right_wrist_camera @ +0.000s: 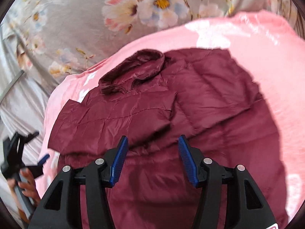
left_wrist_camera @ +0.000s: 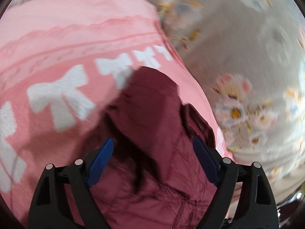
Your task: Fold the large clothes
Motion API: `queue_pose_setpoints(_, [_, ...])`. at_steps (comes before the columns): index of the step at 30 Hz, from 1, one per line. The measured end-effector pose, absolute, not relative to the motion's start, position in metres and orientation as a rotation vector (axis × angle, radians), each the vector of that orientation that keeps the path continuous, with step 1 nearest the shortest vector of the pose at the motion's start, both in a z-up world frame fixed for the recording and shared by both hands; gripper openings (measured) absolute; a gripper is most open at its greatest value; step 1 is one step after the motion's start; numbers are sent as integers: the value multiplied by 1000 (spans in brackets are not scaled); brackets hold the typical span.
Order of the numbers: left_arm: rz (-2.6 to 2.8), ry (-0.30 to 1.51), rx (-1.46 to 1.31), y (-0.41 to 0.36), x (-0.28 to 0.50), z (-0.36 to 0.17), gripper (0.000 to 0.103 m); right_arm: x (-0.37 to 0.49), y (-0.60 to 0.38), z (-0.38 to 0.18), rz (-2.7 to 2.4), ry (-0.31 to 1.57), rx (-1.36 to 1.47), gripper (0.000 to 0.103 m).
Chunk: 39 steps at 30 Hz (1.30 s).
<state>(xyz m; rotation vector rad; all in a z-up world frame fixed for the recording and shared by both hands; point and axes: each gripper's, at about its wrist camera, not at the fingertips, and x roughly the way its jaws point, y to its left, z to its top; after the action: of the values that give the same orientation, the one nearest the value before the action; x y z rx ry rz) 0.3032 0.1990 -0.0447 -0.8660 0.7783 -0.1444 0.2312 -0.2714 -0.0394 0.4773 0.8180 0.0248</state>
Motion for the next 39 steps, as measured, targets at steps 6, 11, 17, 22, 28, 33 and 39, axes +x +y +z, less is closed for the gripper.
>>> queue_pose_setpoints(6, [-153, 790, -969, 220, 313, -65, 80, 263, -261, -60, 38, 873, 516, 38])
queue_pose_setpoints(11, [-178, 801, -962, 215, 317, -64, 75, 266, -263, -19, -16, 739, 372, 0])
queue_pose_setpoints(17, [-200, 827, -898, 191, 328, -61, 75, 262, -299, 6, -119, 675, 321, 1])
queue_pose_setpoints(22, [-141, 883, -800, 165, 347, -72, 65, 268, -302, -11, -117, 712, 301, 0])
queue_pose_setpoints(28, [26, 926, -592, 155, 361, -84, 9, 266, -303, -29, -113, 739, 280, 0])
queue_pose_setpoints(33, [72, 874, -536, 160, 349, -81, 3, 267, -294, -55, -116, 790, 241, 1])
queue_pose_setpoints(39, [87, 882, -485, 158, 349, -97, 2, 269, -294, -69, -118, 832, 237, 1])
